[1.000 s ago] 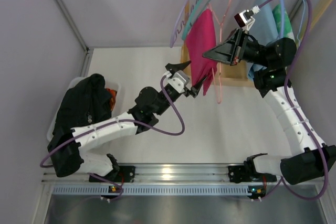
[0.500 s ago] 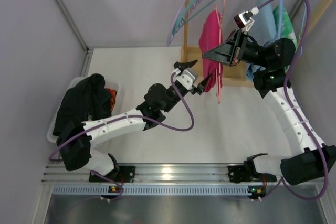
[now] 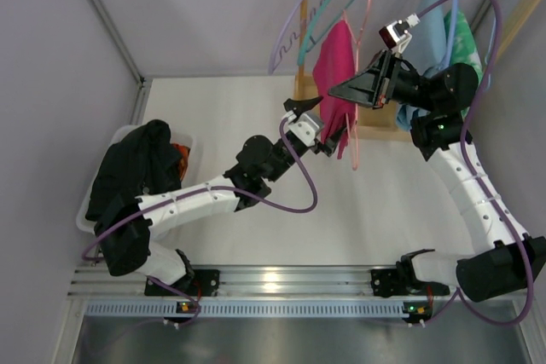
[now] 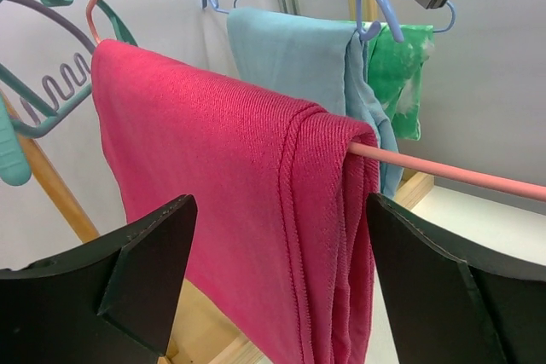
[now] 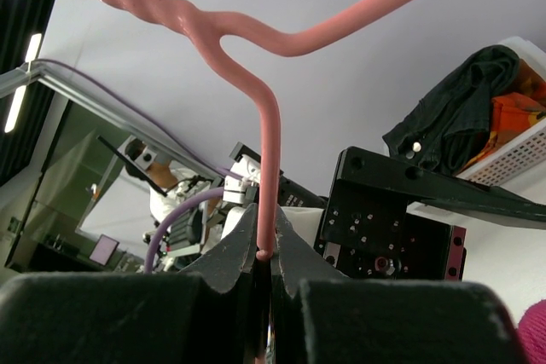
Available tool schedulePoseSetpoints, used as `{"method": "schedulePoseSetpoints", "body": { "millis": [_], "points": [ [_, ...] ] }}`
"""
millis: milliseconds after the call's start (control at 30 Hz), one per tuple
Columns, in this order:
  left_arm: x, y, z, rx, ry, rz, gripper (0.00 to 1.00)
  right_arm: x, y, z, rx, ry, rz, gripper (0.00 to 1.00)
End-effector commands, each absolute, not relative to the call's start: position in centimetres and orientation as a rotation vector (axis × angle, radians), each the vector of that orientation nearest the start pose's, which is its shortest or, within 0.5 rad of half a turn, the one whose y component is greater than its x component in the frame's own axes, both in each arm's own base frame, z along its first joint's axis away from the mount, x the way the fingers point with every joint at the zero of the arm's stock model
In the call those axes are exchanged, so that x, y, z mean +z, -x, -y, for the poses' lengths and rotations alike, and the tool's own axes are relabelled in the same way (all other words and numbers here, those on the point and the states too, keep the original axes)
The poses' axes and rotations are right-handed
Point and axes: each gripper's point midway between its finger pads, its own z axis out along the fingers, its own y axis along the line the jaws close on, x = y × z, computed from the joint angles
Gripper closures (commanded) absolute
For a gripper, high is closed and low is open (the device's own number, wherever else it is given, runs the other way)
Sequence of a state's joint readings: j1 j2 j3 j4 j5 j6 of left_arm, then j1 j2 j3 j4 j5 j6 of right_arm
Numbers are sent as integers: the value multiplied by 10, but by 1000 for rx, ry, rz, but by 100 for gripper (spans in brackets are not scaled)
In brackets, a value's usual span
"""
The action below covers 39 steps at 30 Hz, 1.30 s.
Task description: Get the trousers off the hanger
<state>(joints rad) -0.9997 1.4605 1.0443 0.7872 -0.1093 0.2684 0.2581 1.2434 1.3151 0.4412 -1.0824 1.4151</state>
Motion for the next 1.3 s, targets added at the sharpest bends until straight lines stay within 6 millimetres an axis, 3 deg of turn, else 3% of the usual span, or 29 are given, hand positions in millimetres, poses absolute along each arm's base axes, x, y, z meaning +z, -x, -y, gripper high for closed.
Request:
{"method": "schedulePoseSetpoints", "body": {
  "millis": [0, 300, 433, 767, 867, 967, 1067, 1133, 1267],
  "points": [
    [420, -270, 386, -634, -592, -932, 12, 539, -192, -233, 1780, 593, -1309, 100],
    [422, -299, 375, -537, -499, -999, 15, 537, -193, -233, 1783, 594, -1317, 100],
    [422, -302, 377, -530, -501, -998, 19, 535, -191, -234, 1785, 603, -1321, 100],
    [418, -319, 381, -457, -490, -1015, 34, 531, -187, -233, 1800, 602, -1330, 100],
    [419, -317, 382, -459, -508, -1002, 46, 526, -189, -234, 1799, 592, -1342, 100],
    [419, -314, 380, -454, -523, -992, 65, 522, -192, -233, 1800, 581, -1354, 100],
    [419, -314, 377, -436, -527, -992, 93, 519, -196, -230, 1800, 561, -1361, 100],
    [424, -314, 373, -427, -518, -987, 100, 516, -199, -230, 1801, 548, -1370, 100],
    [437, -313, 367, -429, -502, -981, 100, 507, -213, -224, 1792, 492, -1395, 100]
  ]
}}
